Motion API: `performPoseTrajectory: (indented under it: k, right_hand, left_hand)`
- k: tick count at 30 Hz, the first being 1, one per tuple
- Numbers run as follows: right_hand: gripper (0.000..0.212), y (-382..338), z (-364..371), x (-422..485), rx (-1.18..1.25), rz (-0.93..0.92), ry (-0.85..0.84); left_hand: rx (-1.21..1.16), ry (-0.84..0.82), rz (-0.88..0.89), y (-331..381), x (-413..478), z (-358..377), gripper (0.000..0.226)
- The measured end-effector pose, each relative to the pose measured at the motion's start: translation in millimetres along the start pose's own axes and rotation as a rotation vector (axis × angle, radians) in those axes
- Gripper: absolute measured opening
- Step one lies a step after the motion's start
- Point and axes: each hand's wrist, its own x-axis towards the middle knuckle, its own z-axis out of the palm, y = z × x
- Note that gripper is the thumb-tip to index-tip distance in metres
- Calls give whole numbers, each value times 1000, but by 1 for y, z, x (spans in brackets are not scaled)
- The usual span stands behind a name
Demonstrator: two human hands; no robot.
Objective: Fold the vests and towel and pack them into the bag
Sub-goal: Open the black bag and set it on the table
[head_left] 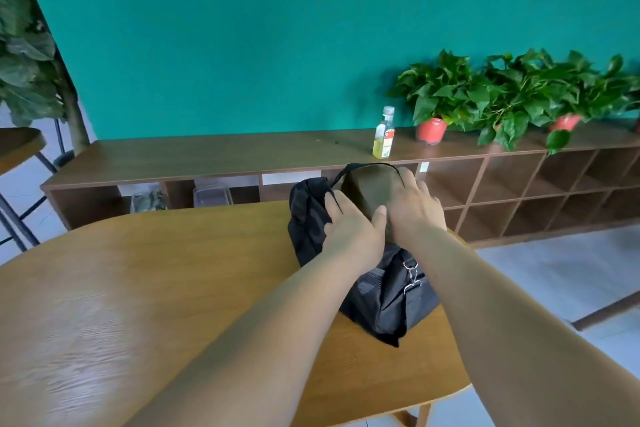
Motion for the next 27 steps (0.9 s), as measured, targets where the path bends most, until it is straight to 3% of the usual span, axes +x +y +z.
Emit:
performPoseTrajectory:
  k: [6, 11, 15, 19, 27]
  right_hand:
    - [87, 5, -11, 14, -89, -43, -21]
    - [61, -5, -14, 7, -105, -58, -82]
    - [45, -32, -31, -2, -136, -166, 26]
    - [49, -75, -51, -16, -107, -264, -2]
    - [55, -197, -41, -72, -55, -579, -169]
  left_hand:
    - [-135, -105, -16, 7, 8, -4, 91]
    - [-125, -171, 15, -13, 2, -13, 77]
    - [-61, -92, 104, -36, -6, -40, 67]
    - [18, 1, 134, -70, -22, -86, 67]
    - [199, 192, -76, -177, -90, -175, 76]
